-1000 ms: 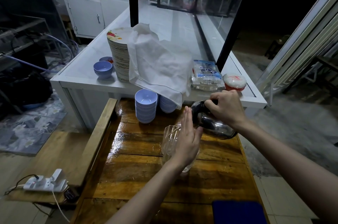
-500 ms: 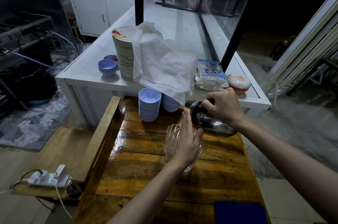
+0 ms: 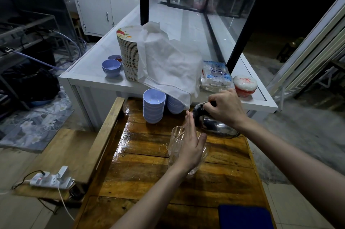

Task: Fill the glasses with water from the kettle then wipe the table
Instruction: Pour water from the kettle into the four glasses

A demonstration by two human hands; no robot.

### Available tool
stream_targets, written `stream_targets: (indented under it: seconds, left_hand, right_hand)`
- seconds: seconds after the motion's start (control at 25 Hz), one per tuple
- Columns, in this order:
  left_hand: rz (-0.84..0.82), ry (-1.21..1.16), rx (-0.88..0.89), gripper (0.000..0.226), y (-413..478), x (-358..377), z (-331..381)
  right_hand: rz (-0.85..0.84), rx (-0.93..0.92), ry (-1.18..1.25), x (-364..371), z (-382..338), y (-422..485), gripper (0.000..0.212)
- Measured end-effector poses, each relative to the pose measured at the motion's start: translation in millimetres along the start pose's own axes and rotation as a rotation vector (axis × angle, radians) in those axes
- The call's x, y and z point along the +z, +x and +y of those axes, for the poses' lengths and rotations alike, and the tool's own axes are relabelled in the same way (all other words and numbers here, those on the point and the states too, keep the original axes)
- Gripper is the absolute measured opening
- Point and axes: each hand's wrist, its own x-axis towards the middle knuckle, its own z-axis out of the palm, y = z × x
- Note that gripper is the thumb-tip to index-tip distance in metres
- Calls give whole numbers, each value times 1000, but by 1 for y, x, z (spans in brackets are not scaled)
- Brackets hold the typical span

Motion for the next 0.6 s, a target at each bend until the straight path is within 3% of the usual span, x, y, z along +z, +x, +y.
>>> stream_targets:
  seconds: [0.6]
  left_hand:
    - [62,9,27,71,1,-3,-4]
  right_hand:
    - [18,-67,-112,-2,-11,11,41]
